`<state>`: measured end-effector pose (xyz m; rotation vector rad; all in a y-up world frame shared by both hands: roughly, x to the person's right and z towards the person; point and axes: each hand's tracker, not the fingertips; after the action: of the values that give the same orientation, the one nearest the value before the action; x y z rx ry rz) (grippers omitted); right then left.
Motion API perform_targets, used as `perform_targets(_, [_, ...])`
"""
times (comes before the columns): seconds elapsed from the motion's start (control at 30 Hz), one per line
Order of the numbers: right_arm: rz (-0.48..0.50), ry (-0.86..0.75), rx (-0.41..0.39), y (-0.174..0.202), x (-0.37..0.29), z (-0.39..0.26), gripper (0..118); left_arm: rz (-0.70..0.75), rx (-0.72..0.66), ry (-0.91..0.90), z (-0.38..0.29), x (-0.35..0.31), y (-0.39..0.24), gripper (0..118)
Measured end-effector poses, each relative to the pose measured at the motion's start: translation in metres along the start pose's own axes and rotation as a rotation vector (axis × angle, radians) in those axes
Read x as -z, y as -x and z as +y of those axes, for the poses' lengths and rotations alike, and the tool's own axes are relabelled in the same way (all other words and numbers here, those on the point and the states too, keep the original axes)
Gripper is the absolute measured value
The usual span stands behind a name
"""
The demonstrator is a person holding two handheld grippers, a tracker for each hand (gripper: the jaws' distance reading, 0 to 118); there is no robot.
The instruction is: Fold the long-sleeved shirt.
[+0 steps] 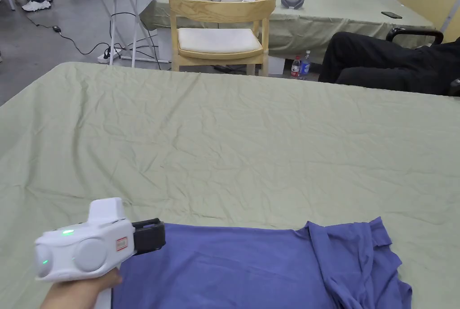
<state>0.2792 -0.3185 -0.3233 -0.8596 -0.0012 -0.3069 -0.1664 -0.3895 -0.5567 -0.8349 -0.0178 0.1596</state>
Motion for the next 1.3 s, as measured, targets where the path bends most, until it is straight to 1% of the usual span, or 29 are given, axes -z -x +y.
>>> perform_targets(0.07, [-0.009, 0.014, -0.003, -0.002, 0.01, 0.006, 5, 0.001, 0.049, 0.065, 0.002, 0.038, -0.002, 113])
perform_targets(0.1, [-0.021, 0.019, 0.003, -0.003, 0.015, 0.008, 5, -0.019, 0.055, 0.097, 0.002, 0.055, 0.0, 113])
perform_targets(0.17, [-0.031, 0.026, 0.004, -0.006, 0.024, 0.013, 5, 0.004, 0.018, 0.168, -0.004, 0.074, 0.003, 114])
perform_targets(0.2, [-0.041, 0.029, 0.006, -0.009, 0.03, 0.018, 5, 0.02, 0.039, 0.153, -0.006, 0.08, 0.005, 115])
perform_targets(0.27, [-0.067, 0.037, 0.006, -0.012, 0.04, 0.027, 5, 0.023, 0.139, 0.106, -0.012, 0.074, -0.004, 110])
perform_targets(0.3, [-0.082, 0.036, -0.005, -0.013, 0.047, 0.037, 6, 0.027, 0.201, 0.081, -0.013, 0.067, -0.008, 110])
perform_targets(0.33, [-0.103, 0.025, -0.031, -0.015, 0.053, 0.048, 20, 0.004, 0.235, 0.051, -0.013, 0.06, -0.011, 98])
perform_targets(0.37, [-0.118, -0.004, -0.089, -0.016, 0.062, 0.062, 43, -0.035, 0.265, 0.051, -0.015, 0.052, -0.015, 78])
perform_targets(0.4, [-0.137, -0.011, -0.14, -0.019, 0.075, 0.08, 83, -0.068, 0.299, 0.04, -0.016, 0.042, -0.021, 39])
perform_targets(0.43, [-0.167, -0.013, -0.15, -0.022, 0.088, 0.097, 112, -0.1, 0.316, 0.034, -0.018, 0.035, -0.026, 8])
perform_targets(0.47, [-0.194, -0.018, -0.139, -0.026, 0.1, 0.114, 118, -0.122, 0.32, 0.012, -0.018, 0.027, -0.029, 3])
perform_targets(0.5, [-0.21, -0.059, -0.133, -0.028, 0.113, 0.139, 118, -0.135, 0.353, -0.001, -0.018, 0.02, -0.032, 3])
perform_targets(0.57, [-0.169, -0.002, -0.069, -0.038, 0.144, 0.174, 118, -0.138, 0.353, -0.012, -0.019, 0.012, -0.036, 3])
perform_targets(0.63, [-0.191, 0.049, -0.025, -0.051, 0.18, 0.203, 118, -0.15, 0.322, -0.031, -0.015, 0.004, -0.033, 3])
perform_targets(0.67, [-0.192, 0.085, -0.012, -0.056, 0.197, 0.212, 118, -0.157, 0.284, -0.031, -0.013, 0.002, -0.031, 3])
perform_targets(0.7, [-0.21, 0.16, 0.015, -0.064, 0.218, 0.218, 118, -0.163, 0.249, -0.028, -0.011, 0.001, -0.028, 3])
perform_targets(0.77, [-0.278, 0.279, 0.085, -0.078, 0.25, 0.216, 117, -0.163, 0.222, -0.025, -0.009, -0.003, -0.022, 3])
perform_targets(0.8, [-0.287, 0.332, 0.12, -0.081, 0.26, 0.214, 106, -0.165, 0.215, -0.023, -0.008, -0.006, -0.023, 3])
perform_targets(0.87, [-0.266, 0.393, 0.158, -0.081, 0.267, 0.202, 75, -0.171, 0.205, -0.022, -0.008, -0.009, -0.02, 3])
perform_targets(0.9, [-0.283, 0.406, 0.176, -0.079, 0.267, 0.199, 73, -0.167, 0.204, -0.026, -0.008, -0.011, -0.019, 3])
perform_targets(0.93, [-0.302, 0.35, 0.119, -0.073, 0.259, 0.201, 61, -0.168, 0.198, -0.023, -0.008, -0.013, -0.018, 3])
perform_targets(0.97, [-0.267, 0.34, 0.084, -0.071, 0.252, 0.202, 34, -0.169, 0.197, -0.022, -0.007, -0.014, -0.018, 3])
perform_targets(1.0, [-0.246, 0.337, 0.066, -0.07, 0.248, 0.202, 21, -0.171, 0.198, -0.023, -0.008, -0.016, -0.017, 3])
perform_targets(1.03, [-0.22, 0.336, 0.049, -0.069, 0.238, 0.201, 21, -0.173, 0.2, -0.027, -0.008, -0.02, -0.016, 3])
perform_targets(1.07, [-0.184, 0.317, 0.055, -0.066, 0.226, 0.198, 21, -0.173, 0.202, -0.03, -0.009, -0.024, -0.016, 3])
perform_targets(1.1, [-0.157, 0.306, 0.041, -0.061, 0.211, 0.194, 21, -0.176, 0.198, -0.034, -0.007, -0.029, -0.014, 3])
perform_targets(1.17, [-0.13, 0.258, 0.01, -0.055, 0.181, 0.186, 21, -0.197, 0.18, -0.047, -0.007, -0.043, -0.011, 3])
perform_targets(1.23, [-0.1, 0.169, -0.091, -0.045, 0.137, 0.172, 21, -0.207, 0.177, -0.066, -0.009, -0.064, -0.006, 3])
perform_targets(1.3, [-0.078, 0.133, -0.156, -0.039, 0.096, 0.151, 21, -0.221, 0.187, -0.081, -0.014, -0.088, -0.001, 3])
